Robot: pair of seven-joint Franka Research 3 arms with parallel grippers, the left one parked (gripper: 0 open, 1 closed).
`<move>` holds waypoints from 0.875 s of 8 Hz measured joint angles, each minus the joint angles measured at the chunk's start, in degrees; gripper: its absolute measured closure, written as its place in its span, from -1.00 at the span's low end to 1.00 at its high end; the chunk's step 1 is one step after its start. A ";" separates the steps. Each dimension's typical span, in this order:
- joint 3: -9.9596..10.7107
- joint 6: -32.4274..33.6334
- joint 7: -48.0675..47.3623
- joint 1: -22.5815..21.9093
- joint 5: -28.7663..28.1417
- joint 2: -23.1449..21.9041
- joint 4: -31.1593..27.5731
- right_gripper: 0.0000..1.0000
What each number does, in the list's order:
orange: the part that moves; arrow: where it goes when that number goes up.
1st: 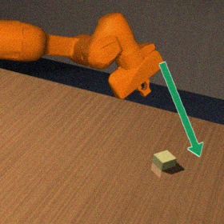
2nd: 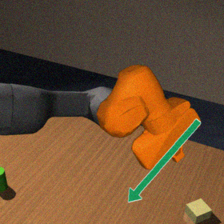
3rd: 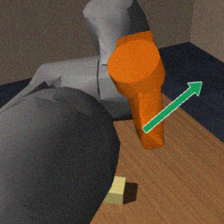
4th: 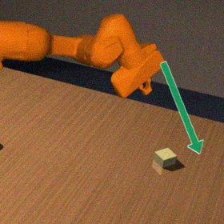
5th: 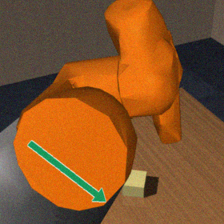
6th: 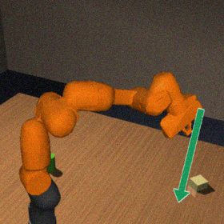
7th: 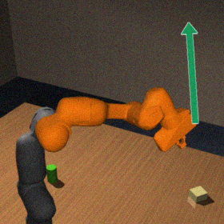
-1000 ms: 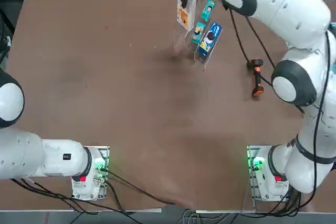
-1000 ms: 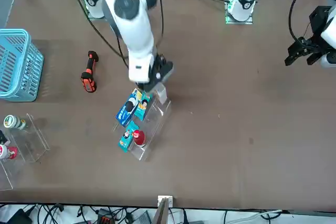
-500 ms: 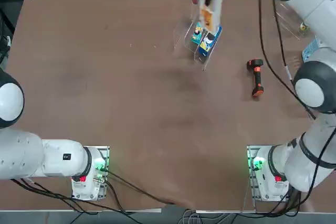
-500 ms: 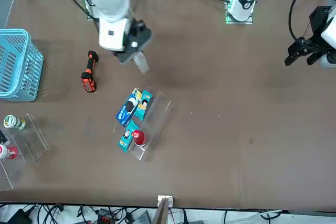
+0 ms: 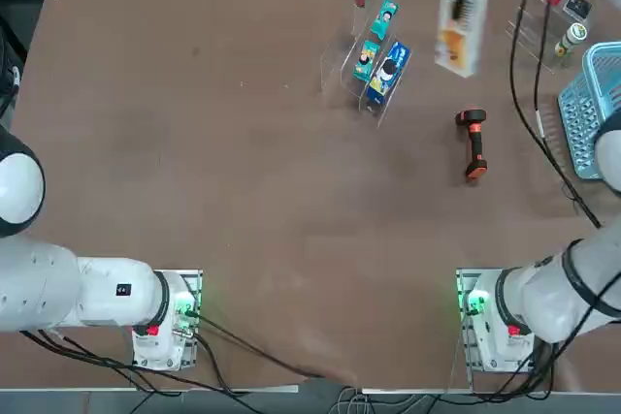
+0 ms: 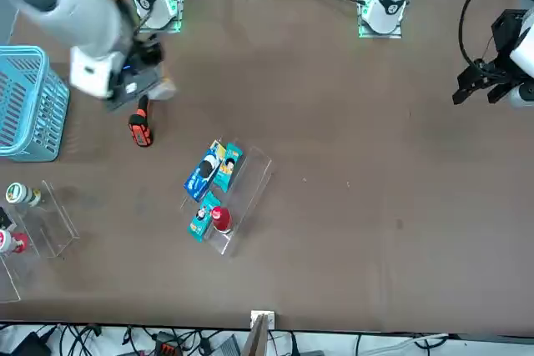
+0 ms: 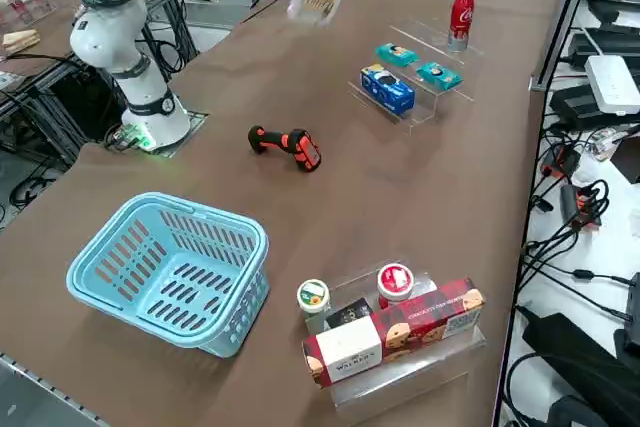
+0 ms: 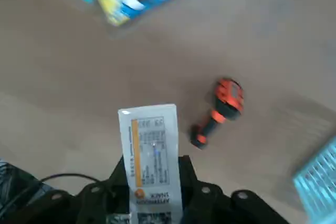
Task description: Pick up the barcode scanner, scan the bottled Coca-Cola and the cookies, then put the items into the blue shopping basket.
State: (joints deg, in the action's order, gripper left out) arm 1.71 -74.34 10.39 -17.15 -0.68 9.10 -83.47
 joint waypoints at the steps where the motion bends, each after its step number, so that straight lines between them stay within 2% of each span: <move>1: 0.55 -2.15 3.58 4.95 1.65 -2.42 -5.59 0.39; 3: 1.60 -6.39 11.37 15.60 4.50 -6.52 -14.78 0.39; 4: 1.92 -7.44 16.06 20.81 5.46 -7.91 -17.28 0.39; 7: 2.80 -12.45 30.52 36.66 6.86 -9.01 -19.04 0.39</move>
State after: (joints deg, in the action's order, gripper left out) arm 4.51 -86.79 40.91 19.51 6.18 0.09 -102.52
